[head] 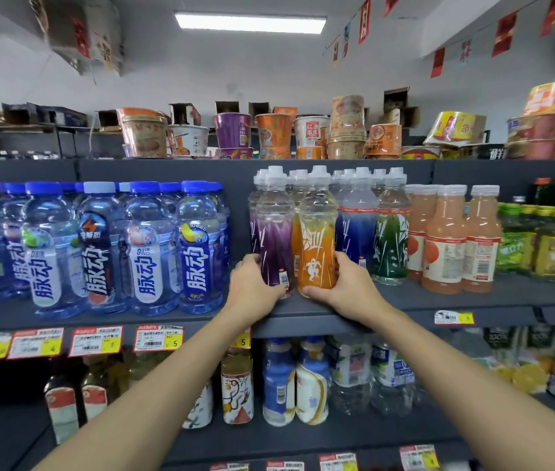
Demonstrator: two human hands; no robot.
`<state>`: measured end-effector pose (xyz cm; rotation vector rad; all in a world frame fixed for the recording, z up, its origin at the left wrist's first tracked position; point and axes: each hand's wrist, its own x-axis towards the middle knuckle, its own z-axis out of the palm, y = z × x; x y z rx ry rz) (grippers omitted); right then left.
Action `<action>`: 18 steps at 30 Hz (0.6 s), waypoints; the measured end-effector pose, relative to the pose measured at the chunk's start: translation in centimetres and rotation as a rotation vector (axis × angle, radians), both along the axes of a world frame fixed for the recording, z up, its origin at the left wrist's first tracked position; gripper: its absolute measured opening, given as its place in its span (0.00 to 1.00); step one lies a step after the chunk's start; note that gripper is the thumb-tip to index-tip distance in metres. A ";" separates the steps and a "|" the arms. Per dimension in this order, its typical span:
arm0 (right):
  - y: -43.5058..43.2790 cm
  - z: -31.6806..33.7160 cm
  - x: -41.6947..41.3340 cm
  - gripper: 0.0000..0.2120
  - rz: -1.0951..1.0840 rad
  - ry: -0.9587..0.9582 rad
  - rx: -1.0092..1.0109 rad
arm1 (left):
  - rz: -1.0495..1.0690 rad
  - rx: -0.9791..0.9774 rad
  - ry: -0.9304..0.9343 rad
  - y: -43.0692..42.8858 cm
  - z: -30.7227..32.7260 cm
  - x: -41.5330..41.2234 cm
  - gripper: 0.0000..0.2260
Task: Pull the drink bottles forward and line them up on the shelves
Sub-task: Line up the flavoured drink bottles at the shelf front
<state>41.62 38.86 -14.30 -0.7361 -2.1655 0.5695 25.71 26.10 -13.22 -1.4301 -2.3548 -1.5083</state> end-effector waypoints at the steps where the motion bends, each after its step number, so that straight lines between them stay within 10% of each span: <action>1: 0.3 0.0 0.1 0.39 0.013 -0.006 -0.014 | 0.014 0.002 -0.007 0.1 0.0 0.1 0.37; 12: 1.5 0.0 1.3 0.28 0.060 0.034 -0.003 | 0.034 -0.030 0.013 0.7 -0.5 0.6 0.28; 18: 1.8 -0.3 1.2 0.40 0.032 0.034 0.022 | 0.077 0.006 0.007 0.5 -0.9 0.9 0.38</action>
